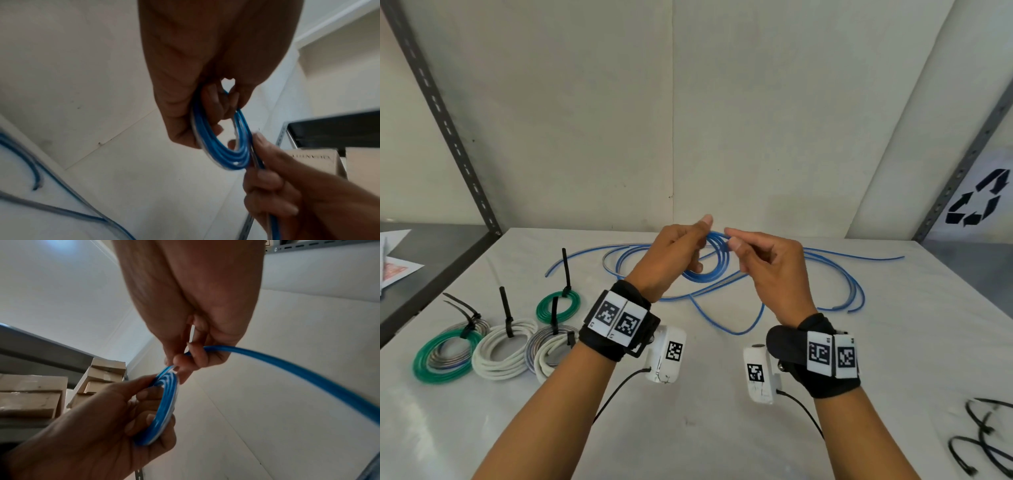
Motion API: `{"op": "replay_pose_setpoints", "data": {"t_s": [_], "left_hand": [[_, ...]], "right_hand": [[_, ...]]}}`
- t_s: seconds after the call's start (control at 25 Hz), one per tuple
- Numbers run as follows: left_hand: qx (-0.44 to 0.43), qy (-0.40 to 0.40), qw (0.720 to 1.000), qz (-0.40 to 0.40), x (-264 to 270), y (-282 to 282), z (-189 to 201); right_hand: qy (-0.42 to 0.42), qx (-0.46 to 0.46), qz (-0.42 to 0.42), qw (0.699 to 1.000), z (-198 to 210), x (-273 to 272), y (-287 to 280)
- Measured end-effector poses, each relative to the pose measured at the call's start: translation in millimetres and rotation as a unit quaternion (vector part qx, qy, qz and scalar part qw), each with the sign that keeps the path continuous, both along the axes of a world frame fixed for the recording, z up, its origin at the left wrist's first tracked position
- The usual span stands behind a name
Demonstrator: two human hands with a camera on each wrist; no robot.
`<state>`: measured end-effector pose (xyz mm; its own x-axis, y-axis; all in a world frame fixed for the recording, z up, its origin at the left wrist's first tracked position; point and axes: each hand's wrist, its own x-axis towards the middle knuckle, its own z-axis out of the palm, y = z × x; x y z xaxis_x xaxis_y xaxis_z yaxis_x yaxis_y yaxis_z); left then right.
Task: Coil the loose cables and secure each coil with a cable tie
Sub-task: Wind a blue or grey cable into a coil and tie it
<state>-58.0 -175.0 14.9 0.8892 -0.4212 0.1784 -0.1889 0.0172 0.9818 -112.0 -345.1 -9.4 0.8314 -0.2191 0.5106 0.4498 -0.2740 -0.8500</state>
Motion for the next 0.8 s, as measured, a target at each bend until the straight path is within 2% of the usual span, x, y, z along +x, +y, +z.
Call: {"op": "replay_pose_setpoints", "data": {"t_s": [0.16, 0.32, 0.48, 0.64, 0.8], "left_hand": [[-0.117, 0.058, 0.991, 0.022, 0, 0, 5], [-0.151, 0.083, 0.984, 0.048, -4, -10, 5], [-0.139, 0.061, 0.985, 0.079, -5, -10, 7], [-0.080, 0.008, 0.996, 0.041, -4, -4, 6], [-0.032, -0.061, 0.997, 0.044, 1, 12, 3]], "right_hand": [[-0.026, 0.058, -0.027, 0.998, -3, 4, 7], [-0.022, 0.068, -0.041, 0.997, -9, 5, 22], [-0.019, 0.102, -0.021, 0.994, -9, 2, 29], [-0.040, 0.125, -0.036, 0.991, -5, 2, 26], [-0.049, 0.146, -0.049, 0.987, -1, 1, 11]]}}
